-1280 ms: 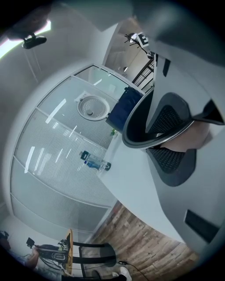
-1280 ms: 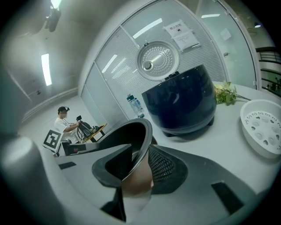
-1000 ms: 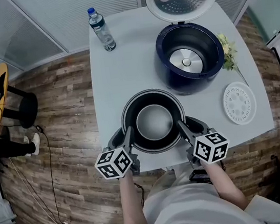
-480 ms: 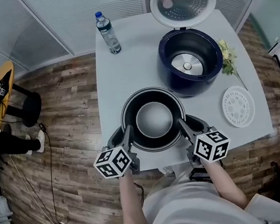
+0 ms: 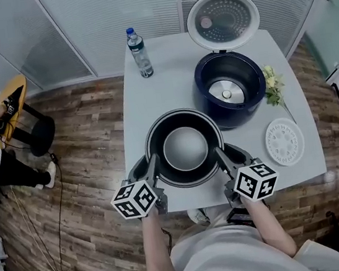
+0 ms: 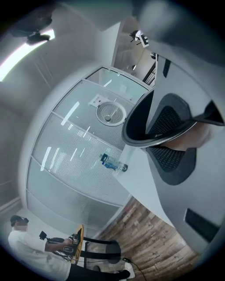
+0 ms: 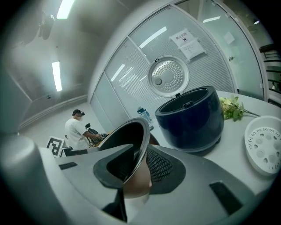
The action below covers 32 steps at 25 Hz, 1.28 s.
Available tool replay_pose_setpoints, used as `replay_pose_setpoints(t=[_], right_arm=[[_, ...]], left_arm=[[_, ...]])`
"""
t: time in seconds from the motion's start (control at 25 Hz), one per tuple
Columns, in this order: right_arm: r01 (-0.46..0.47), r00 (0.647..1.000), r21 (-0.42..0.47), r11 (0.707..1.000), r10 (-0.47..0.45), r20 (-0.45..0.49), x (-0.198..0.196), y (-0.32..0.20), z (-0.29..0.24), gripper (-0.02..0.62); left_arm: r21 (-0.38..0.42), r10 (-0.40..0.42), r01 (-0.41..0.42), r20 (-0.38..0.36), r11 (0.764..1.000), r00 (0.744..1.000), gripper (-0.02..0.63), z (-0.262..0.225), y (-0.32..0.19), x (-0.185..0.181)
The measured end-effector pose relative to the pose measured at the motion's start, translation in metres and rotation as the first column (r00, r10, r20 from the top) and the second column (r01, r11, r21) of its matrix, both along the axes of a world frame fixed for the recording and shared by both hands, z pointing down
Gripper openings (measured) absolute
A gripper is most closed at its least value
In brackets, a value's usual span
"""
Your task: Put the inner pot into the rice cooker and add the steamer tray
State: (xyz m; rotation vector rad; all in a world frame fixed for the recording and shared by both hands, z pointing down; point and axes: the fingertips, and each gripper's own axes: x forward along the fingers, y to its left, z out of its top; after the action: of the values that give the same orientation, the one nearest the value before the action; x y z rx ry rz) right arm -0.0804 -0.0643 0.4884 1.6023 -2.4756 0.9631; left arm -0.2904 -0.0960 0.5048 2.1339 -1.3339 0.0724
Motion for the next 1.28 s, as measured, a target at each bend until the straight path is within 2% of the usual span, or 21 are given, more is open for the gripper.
replay_pose_setpoints(t=[0.72,1.28], right_arm=[[-0.022,0.999,0.101,0.995,0.016,0.051,0.017,0.002,-0.059,0.097],[-0.05,0.997,0.174,0.984,0.039,0.065,0.027,-0.001,-0.097,0.092]], left_arm=[[0.119,-0.006,0.008,-0.011,0.993,1.0,0.086,-0.063,-0.001,0.015],[0.2,0.021,-0.016,-0.025,0.98,0.999,0.086,-0.104,-0.01,0.026]])
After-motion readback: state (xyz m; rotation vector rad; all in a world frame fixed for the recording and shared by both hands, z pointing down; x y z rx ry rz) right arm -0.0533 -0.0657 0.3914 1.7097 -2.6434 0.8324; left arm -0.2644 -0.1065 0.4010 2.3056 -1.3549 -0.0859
